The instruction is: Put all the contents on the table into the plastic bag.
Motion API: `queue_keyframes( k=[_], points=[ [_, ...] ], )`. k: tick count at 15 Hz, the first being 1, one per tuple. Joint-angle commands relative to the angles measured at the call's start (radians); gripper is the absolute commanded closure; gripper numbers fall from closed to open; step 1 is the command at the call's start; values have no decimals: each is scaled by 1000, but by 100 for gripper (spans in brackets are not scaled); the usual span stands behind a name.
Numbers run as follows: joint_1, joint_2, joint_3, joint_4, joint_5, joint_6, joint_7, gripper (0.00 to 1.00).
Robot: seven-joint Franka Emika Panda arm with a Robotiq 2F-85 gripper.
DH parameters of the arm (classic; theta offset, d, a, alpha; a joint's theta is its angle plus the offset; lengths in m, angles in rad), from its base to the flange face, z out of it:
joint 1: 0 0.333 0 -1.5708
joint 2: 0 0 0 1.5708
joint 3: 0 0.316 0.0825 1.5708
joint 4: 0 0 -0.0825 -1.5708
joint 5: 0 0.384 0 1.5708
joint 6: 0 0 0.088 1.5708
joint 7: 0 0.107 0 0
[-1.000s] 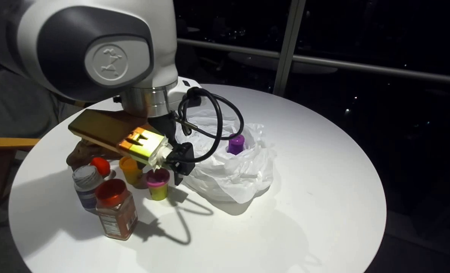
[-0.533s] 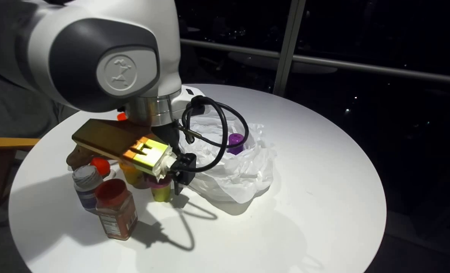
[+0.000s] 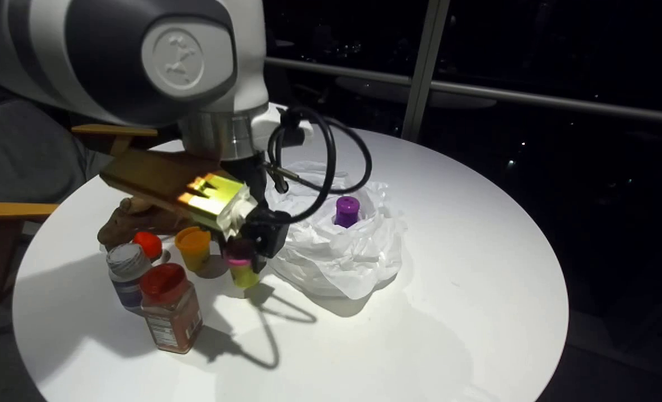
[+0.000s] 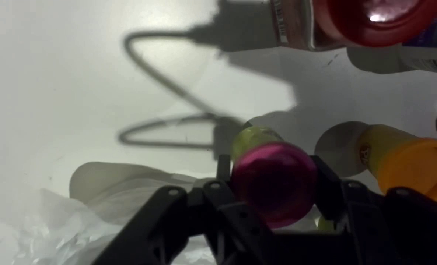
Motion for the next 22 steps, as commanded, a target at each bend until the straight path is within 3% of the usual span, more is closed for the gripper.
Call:
queue_keyframes(
  k=[1,3,6,15,22],
  points=[
    [45,-227,-45,-30,-118,-131,135,72],
    [23,-297,-14,19,-139,-204,159,72],
    [-2,-282,10,113,-123,-218,158,72],
    [-30,47,-18,325,-101,-172,143,72],
    [-49,234,-76,426,-67,-40,170,72]
  ],
)
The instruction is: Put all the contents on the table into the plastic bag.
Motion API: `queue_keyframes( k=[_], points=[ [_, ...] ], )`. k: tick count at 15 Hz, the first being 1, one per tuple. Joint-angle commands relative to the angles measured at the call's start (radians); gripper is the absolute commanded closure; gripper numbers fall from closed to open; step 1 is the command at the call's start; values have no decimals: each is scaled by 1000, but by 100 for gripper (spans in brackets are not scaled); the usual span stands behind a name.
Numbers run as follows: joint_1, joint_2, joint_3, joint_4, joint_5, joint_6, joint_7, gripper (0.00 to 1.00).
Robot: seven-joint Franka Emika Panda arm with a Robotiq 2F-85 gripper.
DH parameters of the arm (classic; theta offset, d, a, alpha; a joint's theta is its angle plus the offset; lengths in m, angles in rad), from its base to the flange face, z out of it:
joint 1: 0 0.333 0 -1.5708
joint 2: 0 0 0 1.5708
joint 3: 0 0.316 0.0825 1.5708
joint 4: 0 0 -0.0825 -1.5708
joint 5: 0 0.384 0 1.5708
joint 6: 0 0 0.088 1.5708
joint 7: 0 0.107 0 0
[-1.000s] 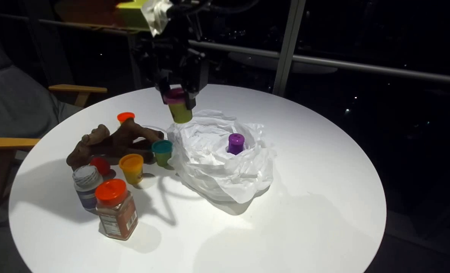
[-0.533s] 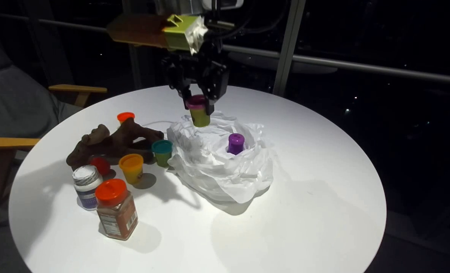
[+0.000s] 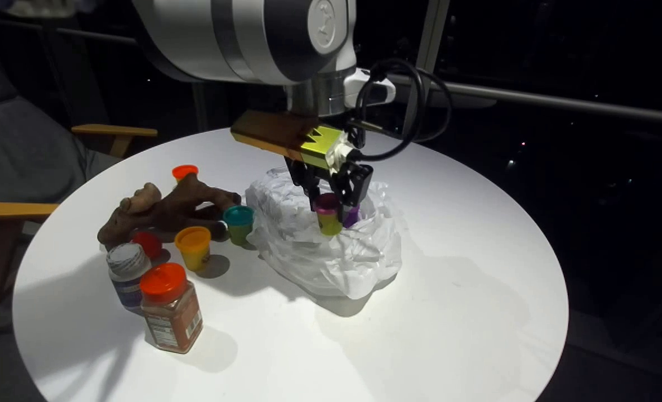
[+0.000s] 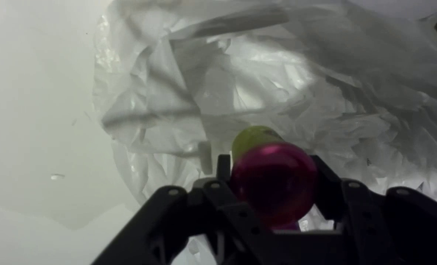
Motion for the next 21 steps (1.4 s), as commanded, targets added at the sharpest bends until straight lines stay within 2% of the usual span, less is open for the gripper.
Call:
queue_keyframes(
  k=[1,7,8,9,11,14,17,21],
  points=[
    [-17,83,-14,76,41,60,8,72],
    [-25,180,-20,156,100,84,16,72],
    [-29,193,-17,170,112,83,14,68],
    [-31,192,-13,170,123,83,13,22],
    [-17,160,-26,142,124,86,20,21],
    [-5,29,-58,43,100,79,17,0],
    [-1,-133,-60,-101,80,43,-8,0],
    [-36,-353,16,-279,103,-156,-161,0]
  ],
)
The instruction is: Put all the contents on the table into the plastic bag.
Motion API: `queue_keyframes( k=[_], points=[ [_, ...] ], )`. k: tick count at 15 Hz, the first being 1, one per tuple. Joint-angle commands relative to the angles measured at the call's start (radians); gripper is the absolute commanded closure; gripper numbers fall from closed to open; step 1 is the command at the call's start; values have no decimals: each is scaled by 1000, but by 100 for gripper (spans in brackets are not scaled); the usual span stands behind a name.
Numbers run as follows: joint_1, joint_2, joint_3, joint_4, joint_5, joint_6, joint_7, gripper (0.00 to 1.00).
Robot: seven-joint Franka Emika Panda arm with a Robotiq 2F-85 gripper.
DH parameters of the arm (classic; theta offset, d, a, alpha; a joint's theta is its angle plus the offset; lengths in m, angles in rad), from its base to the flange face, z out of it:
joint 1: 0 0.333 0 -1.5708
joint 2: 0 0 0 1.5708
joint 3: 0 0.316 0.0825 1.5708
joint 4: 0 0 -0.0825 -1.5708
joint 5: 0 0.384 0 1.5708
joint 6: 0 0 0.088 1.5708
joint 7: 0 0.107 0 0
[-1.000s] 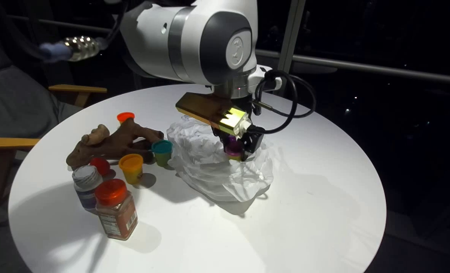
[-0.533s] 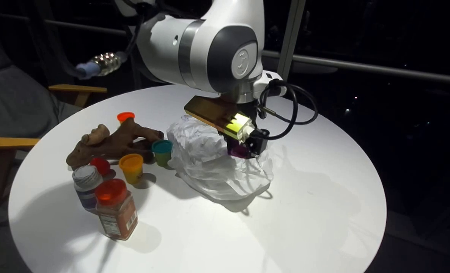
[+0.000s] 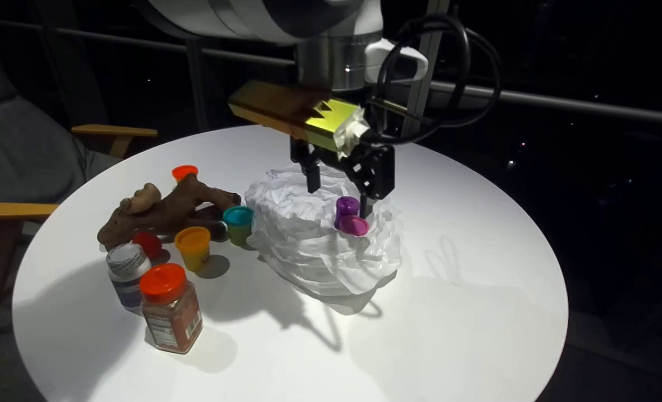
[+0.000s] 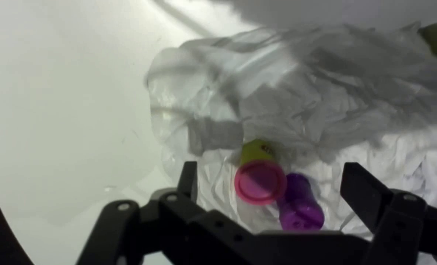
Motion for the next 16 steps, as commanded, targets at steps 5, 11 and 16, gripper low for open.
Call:
queue_keyframes(
  k=[5,11,16],
  points=[
    [12,-347,111,-307,23,-293,-249,0],
    [37,-326,141,-402,14,-189,-368,0],
    [43,-294,145,-455,37,-104,-476,0]
  ],
)
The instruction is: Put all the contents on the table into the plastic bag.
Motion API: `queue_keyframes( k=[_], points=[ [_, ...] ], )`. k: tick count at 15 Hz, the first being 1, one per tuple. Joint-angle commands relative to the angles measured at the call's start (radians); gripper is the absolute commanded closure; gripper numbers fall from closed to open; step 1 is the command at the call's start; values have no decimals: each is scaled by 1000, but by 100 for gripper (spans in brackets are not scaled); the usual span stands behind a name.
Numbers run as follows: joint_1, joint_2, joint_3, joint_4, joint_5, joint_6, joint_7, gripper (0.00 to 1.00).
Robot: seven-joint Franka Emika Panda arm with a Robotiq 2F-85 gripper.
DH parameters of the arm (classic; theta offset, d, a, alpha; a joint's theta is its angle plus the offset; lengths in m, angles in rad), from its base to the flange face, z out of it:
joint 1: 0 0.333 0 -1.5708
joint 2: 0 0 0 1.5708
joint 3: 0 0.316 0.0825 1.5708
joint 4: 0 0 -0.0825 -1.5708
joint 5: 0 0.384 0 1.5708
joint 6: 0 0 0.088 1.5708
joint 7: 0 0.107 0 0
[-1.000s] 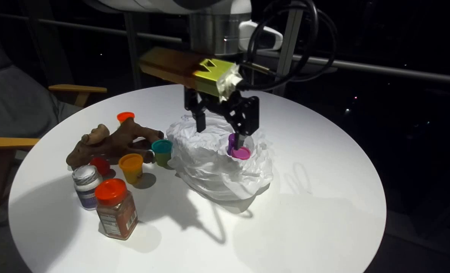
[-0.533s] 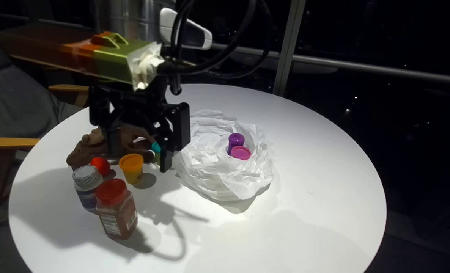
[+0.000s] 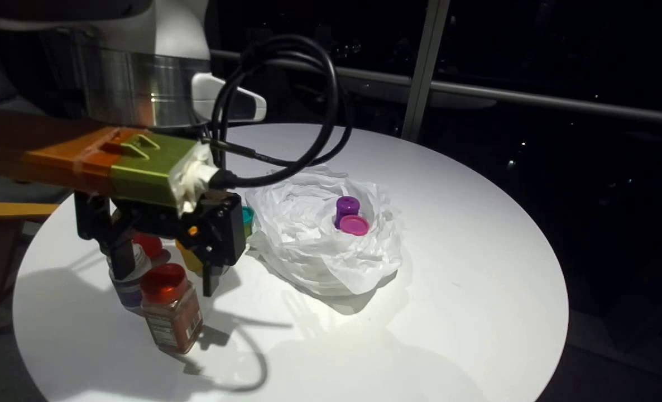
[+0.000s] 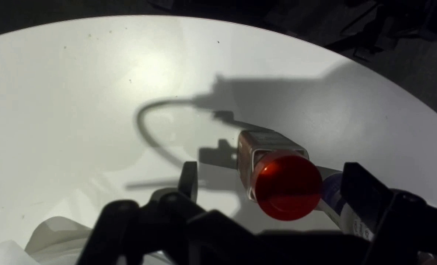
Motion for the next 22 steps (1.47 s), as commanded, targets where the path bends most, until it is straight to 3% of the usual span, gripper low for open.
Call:
queue_keyframes(
  k=[1,7,8,10,15,19,22],
  points=[
    [5,5,5,-33,31,58,-94,0],
    [4,30,11,-36,118,124,-219,0],
    [3,37,12,-32,135,130,-237,22],
    [2,40,14,-32,159,138,-264,33],
    [-2,7,13,-41,173,125,-295,73],
    [2,-84,10,-25,132,46,-218,74],
    [18,-170,31,48,29,-26,-64,75]
  ],
)
